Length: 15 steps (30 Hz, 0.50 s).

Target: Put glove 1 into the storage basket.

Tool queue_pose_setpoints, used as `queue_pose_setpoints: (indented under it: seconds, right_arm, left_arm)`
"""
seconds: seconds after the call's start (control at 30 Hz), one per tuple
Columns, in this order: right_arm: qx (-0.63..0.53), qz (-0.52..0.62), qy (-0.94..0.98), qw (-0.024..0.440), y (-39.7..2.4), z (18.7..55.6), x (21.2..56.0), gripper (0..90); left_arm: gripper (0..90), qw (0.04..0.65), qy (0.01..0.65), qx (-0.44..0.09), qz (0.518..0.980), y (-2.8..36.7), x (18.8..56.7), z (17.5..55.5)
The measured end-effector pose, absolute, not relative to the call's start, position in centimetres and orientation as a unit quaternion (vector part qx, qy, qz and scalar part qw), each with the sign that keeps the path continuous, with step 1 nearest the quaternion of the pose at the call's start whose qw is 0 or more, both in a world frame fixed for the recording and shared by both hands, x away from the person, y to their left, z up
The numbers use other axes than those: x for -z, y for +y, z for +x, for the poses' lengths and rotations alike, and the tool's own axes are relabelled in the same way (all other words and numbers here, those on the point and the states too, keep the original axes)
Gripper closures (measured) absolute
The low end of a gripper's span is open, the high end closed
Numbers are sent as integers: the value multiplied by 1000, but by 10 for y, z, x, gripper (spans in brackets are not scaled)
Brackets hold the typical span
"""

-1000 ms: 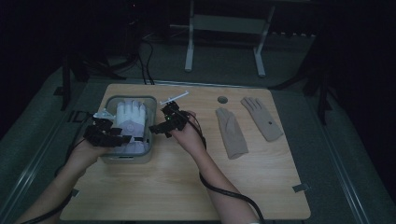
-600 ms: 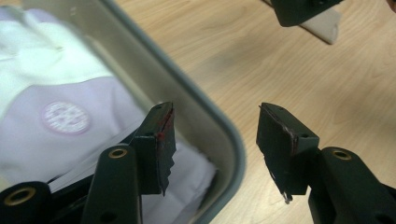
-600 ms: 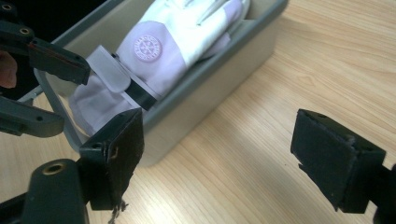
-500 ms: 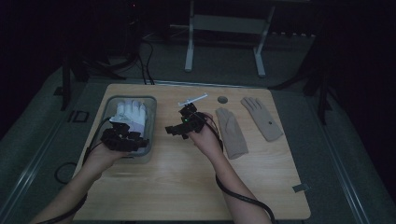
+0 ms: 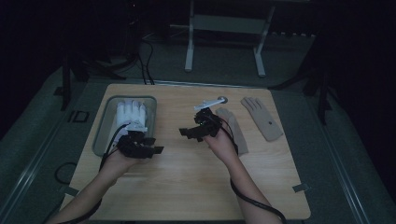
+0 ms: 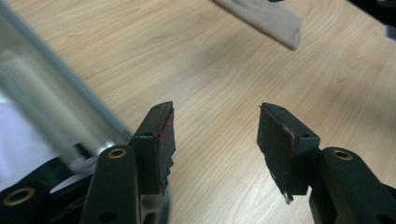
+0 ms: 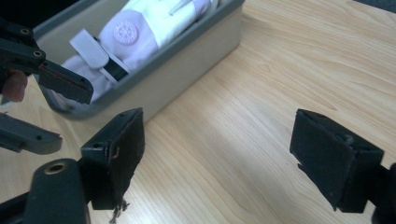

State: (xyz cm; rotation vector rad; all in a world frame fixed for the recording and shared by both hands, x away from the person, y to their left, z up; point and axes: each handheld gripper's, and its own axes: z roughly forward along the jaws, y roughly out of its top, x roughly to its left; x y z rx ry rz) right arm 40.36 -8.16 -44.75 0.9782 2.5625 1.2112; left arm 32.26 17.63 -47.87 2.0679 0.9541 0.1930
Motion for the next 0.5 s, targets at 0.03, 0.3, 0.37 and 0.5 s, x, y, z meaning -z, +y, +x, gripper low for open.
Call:
queue_pose_setpoints:
  seconds: [0.03,0.3,0.37,0.5]
  right_arm:
    - [-401,325,854,73,-85,403,449,151]
    - [-389,328,857,78,-108,398,460,142]
    - [-387,328,858,83,-114,397,464,141]
    - [-383,335,856,84,-124,396,472,141]
  left_arm:
    - [464,421,376,-76,822,174,480,322]
    - [400,445,354,-71,819,157,497,314]
    - [348,444,347,-61,824,153,503,313]
    - [239,437,348,-56,827,145,514,312]
